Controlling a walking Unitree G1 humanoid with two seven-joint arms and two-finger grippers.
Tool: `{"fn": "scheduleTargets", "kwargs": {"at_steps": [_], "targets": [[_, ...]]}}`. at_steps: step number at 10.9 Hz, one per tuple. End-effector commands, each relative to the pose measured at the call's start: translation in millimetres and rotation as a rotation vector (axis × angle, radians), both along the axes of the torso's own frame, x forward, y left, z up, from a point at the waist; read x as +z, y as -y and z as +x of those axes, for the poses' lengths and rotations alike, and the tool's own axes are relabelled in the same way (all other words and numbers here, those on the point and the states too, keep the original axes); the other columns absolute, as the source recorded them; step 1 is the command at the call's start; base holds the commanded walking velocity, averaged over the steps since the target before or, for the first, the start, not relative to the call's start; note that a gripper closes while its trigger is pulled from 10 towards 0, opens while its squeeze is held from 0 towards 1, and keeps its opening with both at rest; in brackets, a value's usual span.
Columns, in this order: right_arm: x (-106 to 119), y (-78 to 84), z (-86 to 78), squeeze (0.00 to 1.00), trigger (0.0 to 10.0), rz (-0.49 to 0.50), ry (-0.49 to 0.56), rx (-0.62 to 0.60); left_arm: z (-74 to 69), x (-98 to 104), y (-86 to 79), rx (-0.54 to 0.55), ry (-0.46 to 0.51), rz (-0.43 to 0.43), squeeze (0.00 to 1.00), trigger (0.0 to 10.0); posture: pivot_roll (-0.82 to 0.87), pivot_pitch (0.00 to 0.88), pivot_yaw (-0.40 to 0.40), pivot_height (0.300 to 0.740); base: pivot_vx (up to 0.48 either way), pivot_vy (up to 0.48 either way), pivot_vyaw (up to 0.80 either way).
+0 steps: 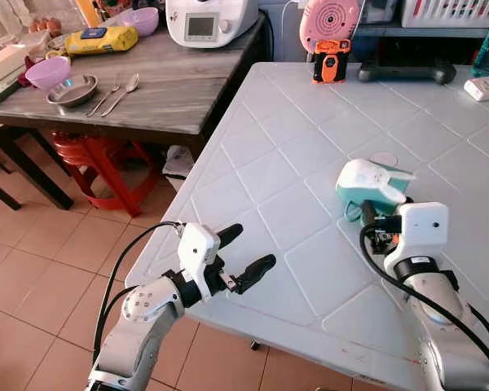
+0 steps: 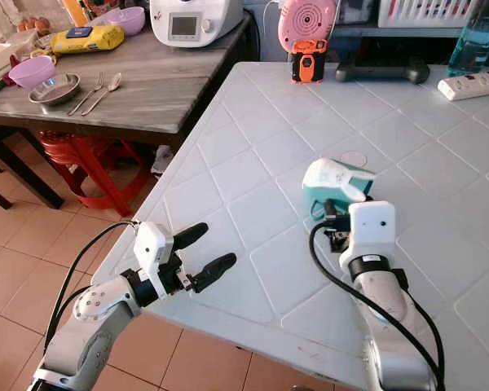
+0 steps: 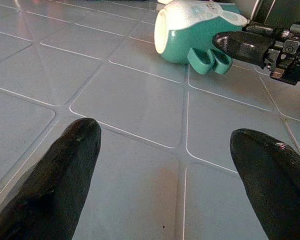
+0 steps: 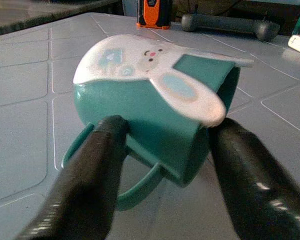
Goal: Setting the table
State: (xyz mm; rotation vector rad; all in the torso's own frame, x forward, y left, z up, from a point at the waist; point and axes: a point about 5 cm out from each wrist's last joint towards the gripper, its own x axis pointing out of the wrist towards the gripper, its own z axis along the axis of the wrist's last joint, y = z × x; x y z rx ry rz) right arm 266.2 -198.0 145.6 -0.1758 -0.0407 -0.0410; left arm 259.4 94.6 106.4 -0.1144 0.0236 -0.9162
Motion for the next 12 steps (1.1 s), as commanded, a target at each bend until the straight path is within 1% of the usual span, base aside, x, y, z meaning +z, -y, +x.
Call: {"fn": "scheduleTargets", "kwargs": {"at_steps": [1,2,4,7,9,11,12], "targets": [[-1.0,-0.9,1.5,0.00,0.0,0.016,-0.008,0.012,-1.4,-0.2,-4.7,0.009,0.010,0.019,0.00,10.0,-0.15,0.119,0.141,0.740,0.000,0.000,0.00],[-1.5,-1.1,2.6,0.00,0.0,0.028,-0.008,0.033,-2.0,0.5,-4.4,-0.002,0.014,0.012,0.00,10.0,-0.15,0.118,0.139,0.740,0.000,0.000,0.00],[-3.3,2.6,3.7,0.00,0.0,0.020,-0.016,0.035,-3.1,0.9,-4.7,-0.014,0.013,0.007,0.00,10.0,-0.15,0.119,0.138,0.740,0.000,0.000,0.00],[-4.1,15.0,6.3,0.00,0.0,-0.004,-0.022,0.065,-4.0,2.7,-6.7,-0.014,0.015,0.008,0.00,10.0,-0.14,0.127,0.144,0.740,0.000,0.000,0.00],[-5.1,17.4,7.7,0.00,0.0,-0.020,-0.026,0.078,-4.3,3.5,-8.0,-0.009,0.015,0.015,0.00,10.0,-0.14,0.128,0.145,0.740,0.000,0.000,0.00],[-5.4,13.2,7.1,0.00,0.0,-0.091,-0.030,0.145,-3.9,3.8,-9.1,-0.003,0.015,0.020,0.00,10.0,-0.14,0.126,0.144,0.740,0.000,0.000,0.00],[-4.8,15.9,7.3,0.00,0.0,-0.096,-0.032,0.137,-3.5,3.8,-8.8,-0.001,0.015,0.021,0.00,10.0,-0.14,0.126,0.143,0.740,0.000,0.000,0.00]]}}
